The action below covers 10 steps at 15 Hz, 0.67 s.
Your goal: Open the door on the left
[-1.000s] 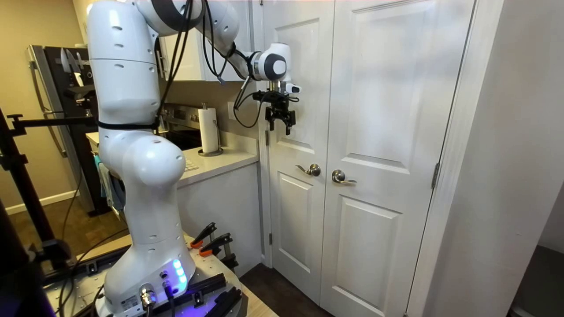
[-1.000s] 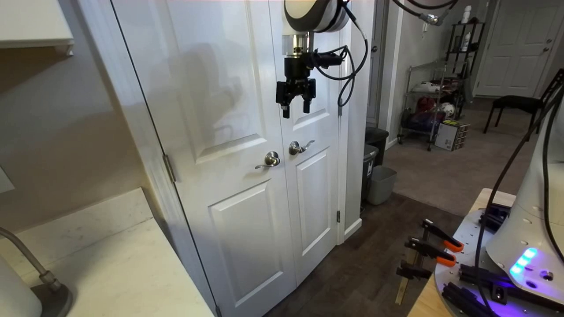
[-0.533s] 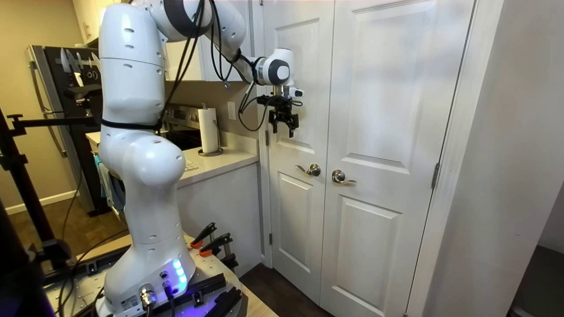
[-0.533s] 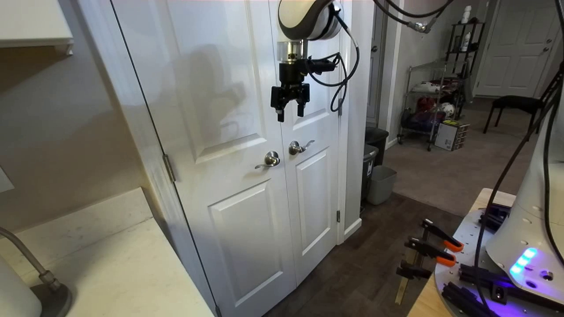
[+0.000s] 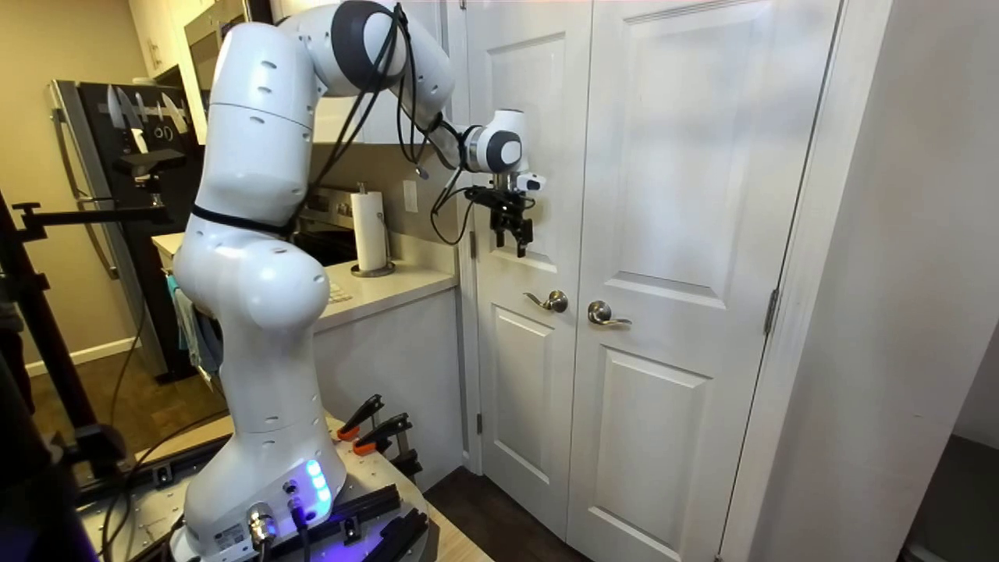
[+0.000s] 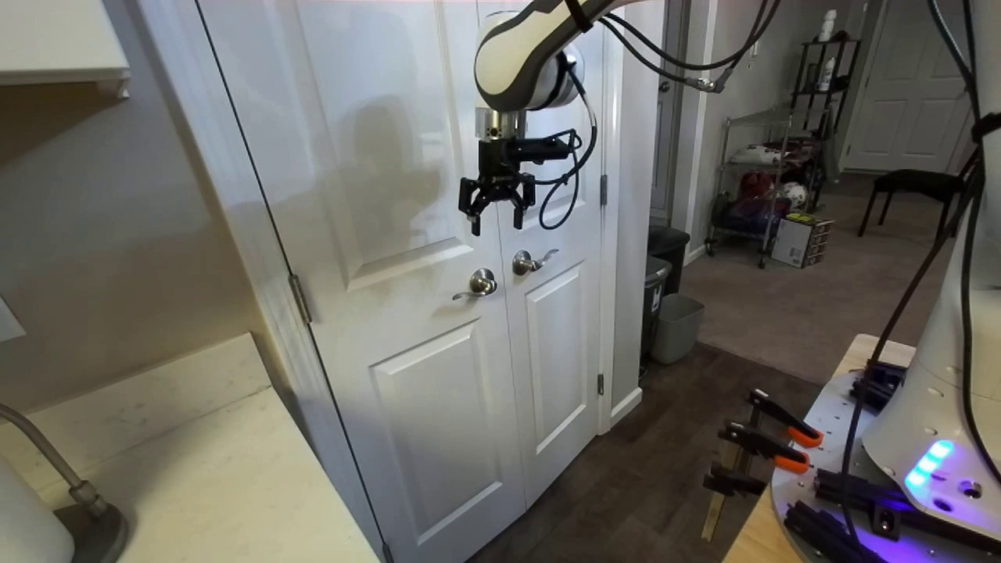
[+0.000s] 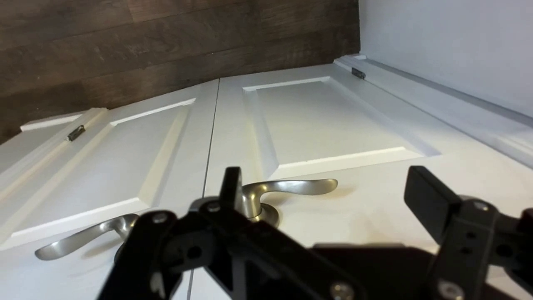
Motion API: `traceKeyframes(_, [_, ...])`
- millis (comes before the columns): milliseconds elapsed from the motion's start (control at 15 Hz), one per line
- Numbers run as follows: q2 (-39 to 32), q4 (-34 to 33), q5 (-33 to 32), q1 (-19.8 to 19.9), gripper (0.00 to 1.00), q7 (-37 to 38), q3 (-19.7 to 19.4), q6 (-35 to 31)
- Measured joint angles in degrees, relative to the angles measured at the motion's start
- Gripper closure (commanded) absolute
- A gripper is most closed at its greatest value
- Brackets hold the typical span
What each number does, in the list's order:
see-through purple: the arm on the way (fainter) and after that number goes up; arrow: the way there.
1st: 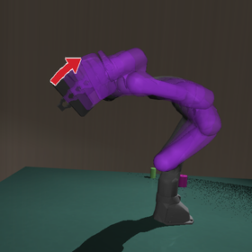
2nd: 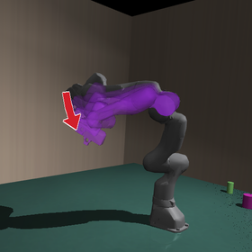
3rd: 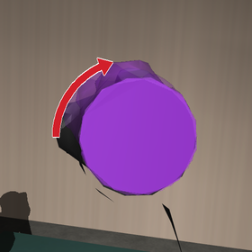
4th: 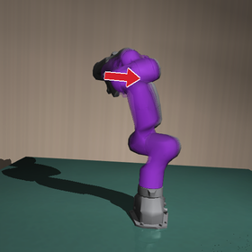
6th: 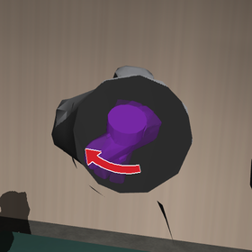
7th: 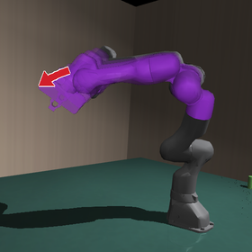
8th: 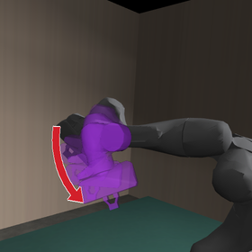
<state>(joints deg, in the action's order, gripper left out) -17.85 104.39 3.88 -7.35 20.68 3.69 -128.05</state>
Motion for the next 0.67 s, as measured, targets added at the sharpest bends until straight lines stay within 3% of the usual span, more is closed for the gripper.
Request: traceKeyframes(667, [-9.37, -9.34, -1.14, -9.55, 0.00, 38.59, -3.05, -1.84])
